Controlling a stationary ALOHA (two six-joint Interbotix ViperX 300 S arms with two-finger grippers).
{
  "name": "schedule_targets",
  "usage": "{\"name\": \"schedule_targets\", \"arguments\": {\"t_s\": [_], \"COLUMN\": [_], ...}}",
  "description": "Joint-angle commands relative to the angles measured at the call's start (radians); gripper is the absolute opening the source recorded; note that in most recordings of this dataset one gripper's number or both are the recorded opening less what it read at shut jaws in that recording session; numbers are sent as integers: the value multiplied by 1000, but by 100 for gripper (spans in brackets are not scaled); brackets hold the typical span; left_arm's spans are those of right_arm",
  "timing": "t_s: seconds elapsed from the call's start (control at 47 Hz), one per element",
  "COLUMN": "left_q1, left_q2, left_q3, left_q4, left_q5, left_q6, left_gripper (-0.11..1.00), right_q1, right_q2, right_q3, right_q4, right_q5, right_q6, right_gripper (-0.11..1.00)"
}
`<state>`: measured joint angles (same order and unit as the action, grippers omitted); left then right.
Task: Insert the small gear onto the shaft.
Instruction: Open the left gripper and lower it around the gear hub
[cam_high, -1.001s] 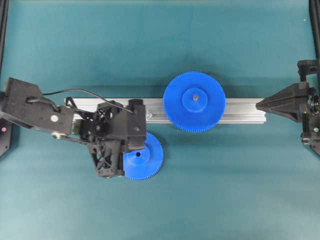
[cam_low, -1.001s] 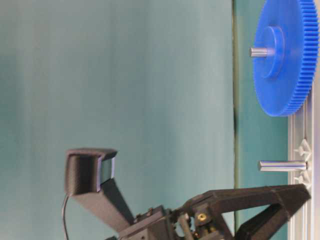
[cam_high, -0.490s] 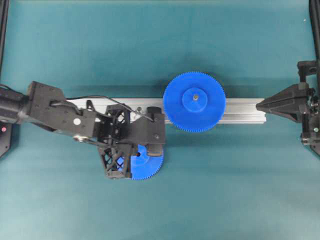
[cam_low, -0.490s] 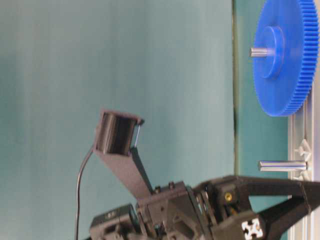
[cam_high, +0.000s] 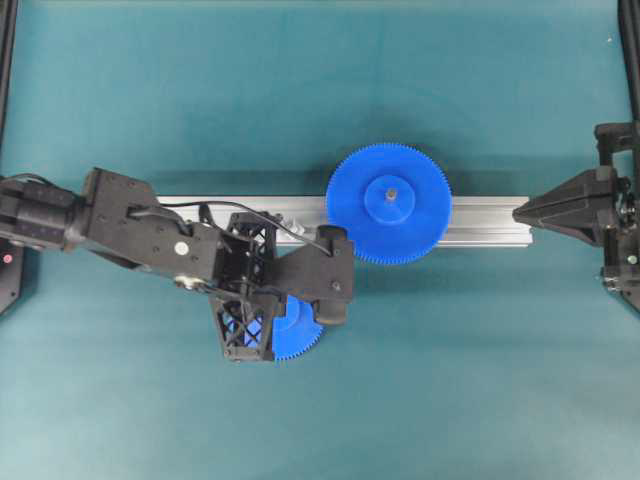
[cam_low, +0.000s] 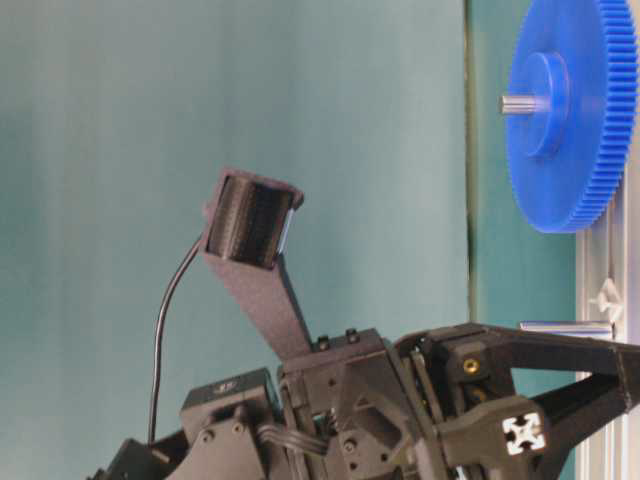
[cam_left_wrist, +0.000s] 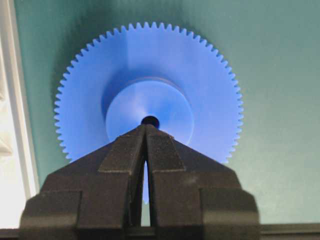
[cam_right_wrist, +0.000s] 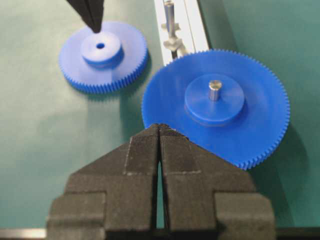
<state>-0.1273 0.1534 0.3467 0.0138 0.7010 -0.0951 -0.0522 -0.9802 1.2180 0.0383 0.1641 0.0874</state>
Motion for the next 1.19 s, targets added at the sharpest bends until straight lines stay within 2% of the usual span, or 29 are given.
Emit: {"name": "schedule_targets", "arguments": {"t_s": [0.0, 0.468, 0.894, 1.171], "left_q1": [-9, -11, -12, -11], "left_q2": [-6, 12, 12, 6], "left_q3": [-32, -61, -61, -51], "left_q4": [3, 3, 3, 3], "left_q5": [12, 74, 66, 2], "left_q6": [9, 67, 60, 58], "left_gripper": [0, 0, 0, 4], "right_q1": [-2, -2, -3, -2], "right_q2": [8, 8, 6, 3], "right_q3": [-12, -11, -11, -11], "right_q4": [0, 0, 0, 0], "right_q5": [-3, -3, -5, -5], "right_q6": [11, 11, 11, 15], "right_gripper": [0, 0, 0, 0]}}
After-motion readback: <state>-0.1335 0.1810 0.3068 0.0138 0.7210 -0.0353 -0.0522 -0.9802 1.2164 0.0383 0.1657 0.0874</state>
